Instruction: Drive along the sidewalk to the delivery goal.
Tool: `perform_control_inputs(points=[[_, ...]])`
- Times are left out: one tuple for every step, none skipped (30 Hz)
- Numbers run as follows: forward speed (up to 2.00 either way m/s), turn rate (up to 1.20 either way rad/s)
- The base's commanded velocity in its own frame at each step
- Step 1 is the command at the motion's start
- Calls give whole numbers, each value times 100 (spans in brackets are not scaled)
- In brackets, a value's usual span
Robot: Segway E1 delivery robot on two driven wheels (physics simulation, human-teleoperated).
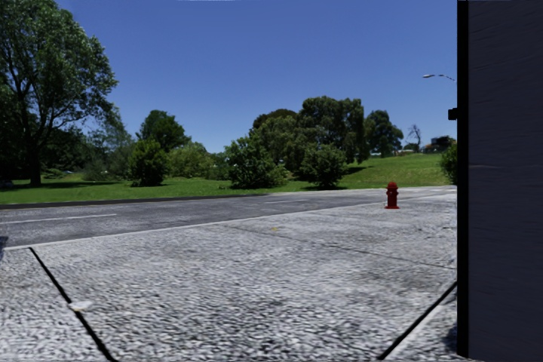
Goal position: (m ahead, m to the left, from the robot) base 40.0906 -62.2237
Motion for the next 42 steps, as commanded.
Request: perform_control_inputs(points=[[91, 42], [91, 0], [91, 0], [91, 0], [91, 0], [91, 0], [90, 0], [90, 0], [90, 0], [90, 0], [90, 0], [90, 0], [90, 0], [90, 0], [90, 0], [90, 0], [98, 0], [200, 0], [200, 0], [200, 0], [200, -2], [200, -23], [200, -32], [200, -38], [200, -38], [200, -49], [200, -58], [200, -58], [200, -62], [200, -63], [200, -64], [200, -64], [200, -64], [200, -64], [200, -64], [200, -64], [200, -64], [200, -64], [200, -64], [200, -64], [200, -64], [200, -64]])
